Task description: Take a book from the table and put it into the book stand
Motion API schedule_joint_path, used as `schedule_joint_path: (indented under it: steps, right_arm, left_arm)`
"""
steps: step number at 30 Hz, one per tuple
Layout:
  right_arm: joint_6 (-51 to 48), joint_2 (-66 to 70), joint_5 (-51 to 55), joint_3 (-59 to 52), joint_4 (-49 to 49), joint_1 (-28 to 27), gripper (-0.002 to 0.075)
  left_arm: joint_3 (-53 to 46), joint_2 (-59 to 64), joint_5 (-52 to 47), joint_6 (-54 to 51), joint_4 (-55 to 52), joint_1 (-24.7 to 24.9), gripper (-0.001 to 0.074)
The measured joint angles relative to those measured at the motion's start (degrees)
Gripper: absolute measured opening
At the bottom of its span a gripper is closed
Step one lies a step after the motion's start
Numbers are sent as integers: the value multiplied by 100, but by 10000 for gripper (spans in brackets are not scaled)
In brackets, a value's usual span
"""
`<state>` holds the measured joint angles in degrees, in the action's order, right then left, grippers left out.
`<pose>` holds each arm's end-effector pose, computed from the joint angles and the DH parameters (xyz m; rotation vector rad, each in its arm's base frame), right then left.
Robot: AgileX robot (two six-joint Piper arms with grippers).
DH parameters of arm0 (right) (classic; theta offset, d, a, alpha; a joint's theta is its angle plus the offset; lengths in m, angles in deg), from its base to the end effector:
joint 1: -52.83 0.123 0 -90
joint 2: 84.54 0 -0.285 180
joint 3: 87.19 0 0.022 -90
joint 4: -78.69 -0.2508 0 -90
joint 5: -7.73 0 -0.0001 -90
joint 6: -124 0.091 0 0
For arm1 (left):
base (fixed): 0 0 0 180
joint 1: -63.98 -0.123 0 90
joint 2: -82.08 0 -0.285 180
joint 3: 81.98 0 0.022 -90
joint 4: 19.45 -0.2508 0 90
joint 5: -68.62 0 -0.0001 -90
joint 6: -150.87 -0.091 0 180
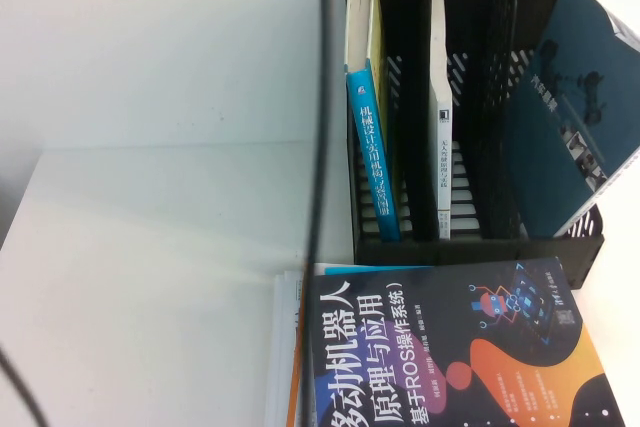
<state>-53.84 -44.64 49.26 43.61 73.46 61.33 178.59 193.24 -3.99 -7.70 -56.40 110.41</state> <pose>0.0989 0.0203 0.2727 -0.0801 2.2830 0.2021 0.2344 -0.1706 0.6039 0.1133 1.7018 -0.1892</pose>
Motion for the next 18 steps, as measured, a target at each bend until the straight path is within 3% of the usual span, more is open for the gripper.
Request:
schedule_joint_path:
  steps: [6, 12, 18]
  right_arm:
    - [-1404, -269, -79, -106, -1028, 0, -3]
    - [-1814, -686, -69, -106, -1246, 0, -3]
    - [-1847, -1041, -59, -106, -1260, 0, -3]
  left_arm:
    - [-1594, -839, 0, -327, 390, 0, 1]
    - [-3850, -1695, 119, -273, 652, 0, 1]
    - [-6525, -2909, 1747, 429, 739, 0, 0]
